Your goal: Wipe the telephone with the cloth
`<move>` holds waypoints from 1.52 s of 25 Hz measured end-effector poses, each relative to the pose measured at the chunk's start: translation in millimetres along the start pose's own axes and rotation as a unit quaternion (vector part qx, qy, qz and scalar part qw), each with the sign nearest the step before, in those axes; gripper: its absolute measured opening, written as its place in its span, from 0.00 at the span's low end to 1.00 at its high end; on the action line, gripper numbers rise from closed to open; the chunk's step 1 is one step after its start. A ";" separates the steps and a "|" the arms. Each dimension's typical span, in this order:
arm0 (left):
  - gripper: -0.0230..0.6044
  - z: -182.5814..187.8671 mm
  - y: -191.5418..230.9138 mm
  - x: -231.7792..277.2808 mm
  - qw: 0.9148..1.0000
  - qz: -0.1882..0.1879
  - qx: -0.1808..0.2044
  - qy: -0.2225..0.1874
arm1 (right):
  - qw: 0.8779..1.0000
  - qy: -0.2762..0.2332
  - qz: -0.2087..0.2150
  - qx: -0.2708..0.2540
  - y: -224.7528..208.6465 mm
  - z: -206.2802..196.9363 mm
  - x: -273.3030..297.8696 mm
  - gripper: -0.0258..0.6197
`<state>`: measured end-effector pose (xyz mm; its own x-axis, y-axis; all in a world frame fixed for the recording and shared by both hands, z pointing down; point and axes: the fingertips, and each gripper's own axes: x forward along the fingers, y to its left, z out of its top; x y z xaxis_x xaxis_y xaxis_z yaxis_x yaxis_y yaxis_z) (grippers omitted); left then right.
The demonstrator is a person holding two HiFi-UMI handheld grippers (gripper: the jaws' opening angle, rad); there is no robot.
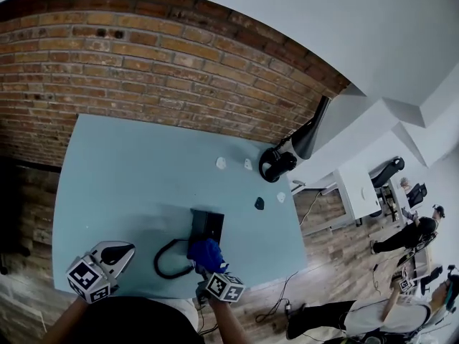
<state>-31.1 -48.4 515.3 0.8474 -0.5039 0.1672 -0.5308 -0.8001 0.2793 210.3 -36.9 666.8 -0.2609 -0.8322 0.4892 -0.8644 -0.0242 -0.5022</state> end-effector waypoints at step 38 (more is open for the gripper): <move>0.07 -10.0 13.3 -1.3 1.000 0.009 -0.004 0.010 | 0.777 0.158 -0.116 -0.598 -21.3 68.5 94.0 0.14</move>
<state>-39.1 -55.1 528.2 0.8381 -0.5110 0.1911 -0.5455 -0.7888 0.2831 233.6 -152.5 674.6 0.0332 -0.6998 0.7136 -0.6362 0.5358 0.5551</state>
